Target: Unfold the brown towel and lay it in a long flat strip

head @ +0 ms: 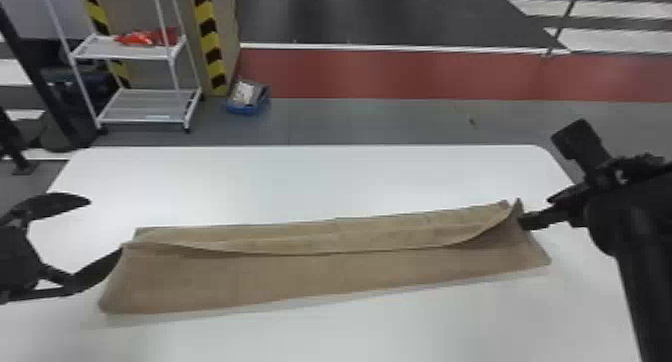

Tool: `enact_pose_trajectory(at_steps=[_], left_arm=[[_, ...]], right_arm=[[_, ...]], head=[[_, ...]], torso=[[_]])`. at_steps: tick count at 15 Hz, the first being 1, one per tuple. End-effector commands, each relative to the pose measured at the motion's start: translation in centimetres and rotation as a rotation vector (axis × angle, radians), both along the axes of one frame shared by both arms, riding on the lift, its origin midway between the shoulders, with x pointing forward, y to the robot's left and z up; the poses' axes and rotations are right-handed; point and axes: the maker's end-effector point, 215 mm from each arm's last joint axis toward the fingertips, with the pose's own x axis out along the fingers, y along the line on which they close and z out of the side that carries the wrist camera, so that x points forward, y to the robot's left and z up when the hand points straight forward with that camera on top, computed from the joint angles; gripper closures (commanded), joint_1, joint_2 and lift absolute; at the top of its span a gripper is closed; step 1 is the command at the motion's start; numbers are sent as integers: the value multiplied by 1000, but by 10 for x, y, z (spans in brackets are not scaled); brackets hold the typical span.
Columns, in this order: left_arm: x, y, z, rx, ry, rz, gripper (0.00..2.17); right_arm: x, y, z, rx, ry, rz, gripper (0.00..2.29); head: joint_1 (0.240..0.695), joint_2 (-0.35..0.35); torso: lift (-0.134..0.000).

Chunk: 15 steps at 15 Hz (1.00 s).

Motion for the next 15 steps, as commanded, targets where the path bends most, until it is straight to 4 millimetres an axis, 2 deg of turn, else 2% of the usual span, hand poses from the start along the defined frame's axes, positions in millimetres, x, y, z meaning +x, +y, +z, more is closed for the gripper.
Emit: enact_pose_trajectory(at_steps=[1, 2, 5, 7, 8, 9, 15], left_arm=[[0, -2, 0, 3, -1, -7, 90], [0, -4, -1, 1, 1, -9, 90], [0, -3, -1, 5, 1, -12, 90], [-1, -1, -3, 7, 7, -11, 90], [-1, 0, -5, 7, 10, -11, 90], [0, -4, -4, 13, 1, -26, 90], [7, -15, -6, 14, -7, -59, 103]], right_arm=[[8, 3, 10, 29, -35, 23, 289], [10, 8, 11, 40, -47, 40, 296], [15, 14, 7, 55, -32, 57, 826], [15, 22, 5, 81, -9, 85, 977], [16, 23, 3, 74, -4, 88, 1335], [18, 17, 4, 53, -12, 72, 1494], [8, -22, -5, -19, 23, -42, 1490]], head=[[695, -36], [695, -36], [695, -30], [695, -26], [695, -22], [695, -15], [695, -57]], torso=[[-116], [-116], [-116], [-116], [-116], [-116], [-116]])
